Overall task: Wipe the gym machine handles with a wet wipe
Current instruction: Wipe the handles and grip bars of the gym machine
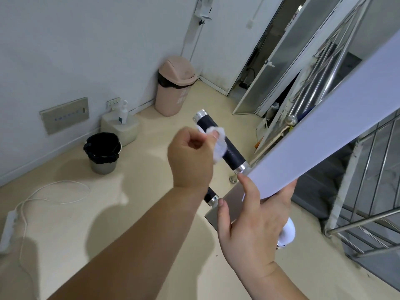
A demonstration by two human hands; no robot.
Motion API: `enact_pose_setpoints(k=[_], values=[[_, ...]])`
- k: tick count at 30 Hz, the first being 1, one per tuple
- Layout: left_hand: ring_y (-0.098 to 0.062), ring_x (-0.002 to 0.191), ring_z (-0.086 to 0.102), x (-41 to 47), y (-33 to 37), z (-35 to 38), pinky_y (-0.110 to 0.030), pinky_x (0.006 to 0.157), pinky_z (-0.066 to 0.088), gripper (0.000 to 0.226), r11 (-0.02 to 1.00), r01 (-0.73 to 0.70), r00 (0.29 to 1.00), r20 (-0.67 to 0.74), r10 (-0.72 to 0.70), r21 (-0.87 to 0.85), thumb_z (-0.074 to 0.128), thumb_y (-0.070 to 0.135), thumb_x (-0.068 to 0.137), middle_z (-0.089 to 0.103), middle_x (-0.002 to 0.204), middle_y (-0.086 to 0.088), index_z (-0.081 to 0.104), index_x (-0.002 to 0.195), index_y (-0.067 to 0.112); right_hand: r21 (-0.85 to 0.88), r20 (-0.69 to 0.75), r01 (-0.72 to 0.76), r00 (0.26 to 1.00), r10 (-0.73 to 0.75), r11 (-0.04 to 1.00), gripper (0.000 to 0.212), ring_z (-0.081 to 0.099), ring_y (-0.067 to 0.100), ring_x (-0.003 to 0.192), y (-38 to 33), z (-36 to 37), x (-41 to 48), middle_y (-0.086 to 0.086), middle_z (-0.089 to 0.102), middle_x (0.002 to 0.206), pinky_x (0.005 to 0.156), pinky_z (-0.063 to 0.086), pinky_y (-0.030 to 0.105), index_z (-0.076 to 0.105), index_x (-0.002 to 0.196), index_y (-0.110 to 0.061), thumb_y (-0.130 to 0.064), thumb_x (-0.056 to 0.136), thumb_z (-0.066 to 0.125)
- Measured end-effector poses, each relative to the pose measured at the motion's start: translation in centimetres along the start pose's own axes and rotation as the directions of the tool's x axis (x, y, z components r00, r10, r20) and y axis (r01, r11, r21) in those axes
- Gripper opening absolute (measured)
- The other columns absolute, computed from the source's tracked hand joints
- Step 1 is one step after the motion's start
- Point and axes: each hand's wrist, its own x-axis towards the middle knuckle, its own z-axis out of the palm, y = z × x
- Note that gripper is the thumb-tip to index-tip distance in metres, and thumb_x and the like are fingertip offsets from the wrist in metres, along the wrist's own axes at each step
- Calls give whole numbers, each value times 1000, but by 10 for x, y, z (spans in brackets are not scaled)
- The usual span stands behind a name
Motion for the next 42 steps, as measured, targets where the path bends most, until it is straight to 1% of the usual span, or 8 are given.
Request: enact_pose_setpoints(k=[5, 12, 17, 25, 28, 32, 37, 42], values=[[-6, 55, 47, -42, -15, -3, -22, 61, 43, 28, 997, 69, 988, 135, -73, 37, 79, 8, 82, 54, 61, 8, 58, 63, 11, -4, 15, -5, 1000, 5, 1000, 58, 41, 59, 127, 3, 0, 1, 50, 28, 143, 90, 44, 56, 46, 132, -28, -31, 80, 72], [-8, 71, 66, 23, 7, -1, -18, 71, 52, 14, 989, 96, 983, -144, -112, -112, 76, 10, 86, 72, 77, 2, 70, 77, 19, -22, -6, 19, 1000, -19, 1000, 61, 46, 56, 123, -2, -1, -7, 46, 10, 155, 93, 45, 52, 49, 133, -24, -29, 79, 76], [-11, 72, 67, -10, -2, 1, -21, 73, 53, 14, 965, 239, 965, -81, -247, -105, 73, 16, 90, 73, 76, -2, 74, 76, 16, -53, -44, -27, 999, 25, 998, 66, 40, 59, 130, -4, 4, -3, 46, 15, 153, 92, 46, 55, 50, 134, -23, -28, 75, 80], [-18, 78, 59, 11, -3, -10, -13, 74, 44, 10, 895, -387, 915, 211, 344, 220, 78, 5, 81, 63, 82, 0, 74, 77, 13, -121, -115, -154, 983, 140, 981, 61, 44, 55, 120, -5, 16, 9, 42, 32, 140, 89, 40, 47, 47, 132, -26, -31, 78, 74], [-26, 81, 59, 44, 5, -9, -25, 83, 49, 7, 610, -754, 648, 428, 630, 243, 70, 5, 85, 66, 85, -8, 77, 82, 6, -127, -179, -175, 972, 151, 976, 57, 43, 50, 117, -8, 21, 9, 36, 43, 126, 87, 36, 44, 49, 128, -24, -29, 77, 74], [-29, 78, 57, 46, 13, -8, -42, 74, 51, 19, 359, -932, 166, 814, 556, -55, 58, 6, 90, 65, 81, -5, 72, 77, 8, -134, -235, -201, 958, 166, 970, 55, 45, 40, 103, -14, 24, 7, 25, 49, 110, 79, 24, 35, 50, 122, -25, -24, 73, 76], [-23, 76, 60, 92, 37, 1, -30, 76, 47, 18, 390, -890, -63, 911, 408, -237, 62, 16, 90, 69, 79, -2, 79, 83, 11, -156, -251, -195, 956, 152, 968, 59, 42, 32, 100, -16, 20, 8, 26, 50, 109, 74, 19, 31, 52, 119, -25, -16, 68, 80], [-11, 88, 67, 137, 79, 50, -43, 85, 54, 13, 622, -782, -292, 898, -328, -28, 73, 31, 81, 74, 91, 8, 81, 90, 35, -190, -258, -245, 947, 192, 951, 58, 42, 34, 101, -19, 24, 11, 25, 53, 102, 69, 25, 36, 51, 115, -25, -17, 65, 80]])
